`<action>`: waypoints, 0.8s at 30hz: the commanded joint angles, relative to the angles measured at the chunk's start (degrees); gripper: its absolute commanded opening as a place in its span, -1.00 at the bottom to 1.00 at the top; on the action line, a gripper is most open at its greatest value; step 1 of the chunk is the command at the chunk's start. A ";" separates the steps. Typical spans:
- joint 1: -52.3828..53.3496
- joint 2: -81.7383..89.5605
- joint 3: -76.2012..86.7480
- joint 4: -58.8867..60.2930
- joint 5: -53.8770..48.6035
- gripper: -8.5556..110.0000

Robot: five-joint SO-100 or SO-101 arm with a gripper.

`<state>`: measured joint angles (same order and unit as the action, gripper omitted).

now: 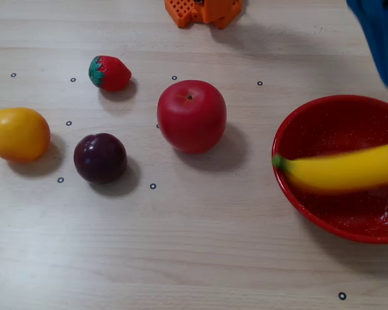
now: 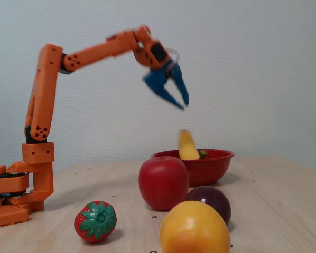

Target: Put the banana in the red bowl.

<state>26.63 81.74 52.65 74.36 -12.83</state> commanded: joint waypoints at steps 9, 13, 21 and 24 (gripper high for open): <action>-7.21 29.97 18.11 2.20 -1.58 -0.85; -9.49 35.42 27.42 1.32 -1.85 -0.85; -12.66 50.01 52.91 -9.76 -0.88 -0.85; -13.97 56.60 64.16 -13.62 -0.79 -0.85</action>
<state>13.71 133.33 114.87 63.90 -13.62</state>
